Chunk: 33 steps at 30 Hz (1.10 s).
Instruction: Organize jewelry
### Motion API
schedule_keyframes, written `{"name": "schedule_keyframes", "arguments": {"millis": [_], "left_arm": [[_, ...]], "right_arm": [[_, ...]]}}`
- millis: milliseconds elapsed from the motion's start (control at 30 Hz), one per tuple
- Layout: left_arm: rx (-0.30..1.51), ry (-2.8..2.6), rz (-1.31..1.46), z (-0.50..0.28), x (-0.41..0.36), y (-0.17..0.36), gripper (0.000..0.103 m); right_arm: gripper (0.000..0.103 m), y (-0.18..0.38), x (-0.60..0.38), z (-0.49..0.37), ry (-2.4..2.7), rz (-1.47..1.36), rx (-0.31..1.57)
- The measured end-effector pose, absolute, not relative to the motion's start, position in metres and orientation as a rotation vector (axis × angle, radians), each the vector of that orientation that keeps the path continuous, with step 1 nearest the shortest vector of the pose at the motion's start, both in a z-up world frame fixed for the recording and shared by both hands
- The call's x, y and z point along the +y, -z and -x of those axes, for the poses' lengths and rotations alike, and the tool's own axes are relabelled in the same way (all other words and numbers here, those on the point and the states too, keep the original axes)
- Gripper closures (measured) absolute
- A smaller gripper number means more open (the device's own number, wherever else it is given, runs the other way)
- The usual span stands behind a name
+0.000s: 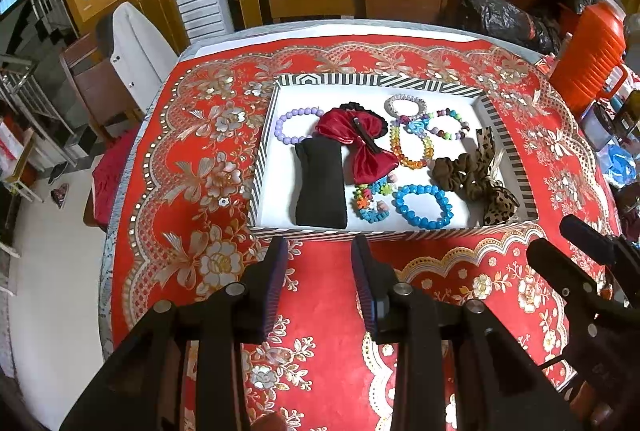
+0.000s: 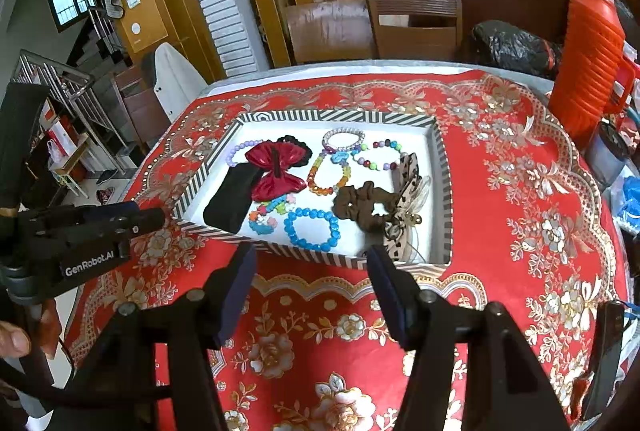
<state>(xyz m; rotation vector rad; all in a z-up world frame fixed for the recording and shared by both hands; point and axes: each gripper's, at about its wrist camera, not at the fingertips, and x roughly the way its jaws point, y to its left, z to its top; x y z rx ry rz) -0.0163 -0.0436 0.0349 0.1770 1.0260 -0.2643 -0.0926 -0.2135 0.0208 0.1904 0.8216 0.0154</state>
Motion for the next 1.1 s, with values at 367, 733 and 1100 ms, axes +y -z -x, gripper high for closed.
{"name": "schedule_keyframes", "arguments": {"millis": [367, 733, 1100], "left_arm": [[1.019, 0.276, -0.171, 0.014, -0.041, -0.037, 0.084], [1.023, 0.281, -0.167, 0.014, -0.041, -0.035, 0.084], [1.037, 0.283, -0.168, 0.011, -0.044, -0.029, 0.084]], "right_arm": [[0.042, -0.019, -0.214, 0.088, 0.005, -0.196, 0.843], [0.042, -0.015, -0.213, 0.086, 0.010, -0.190, 0.856], [0.042, -0.009, -0.217, 0.082, 0.008, -0.195, 0.877]]}}
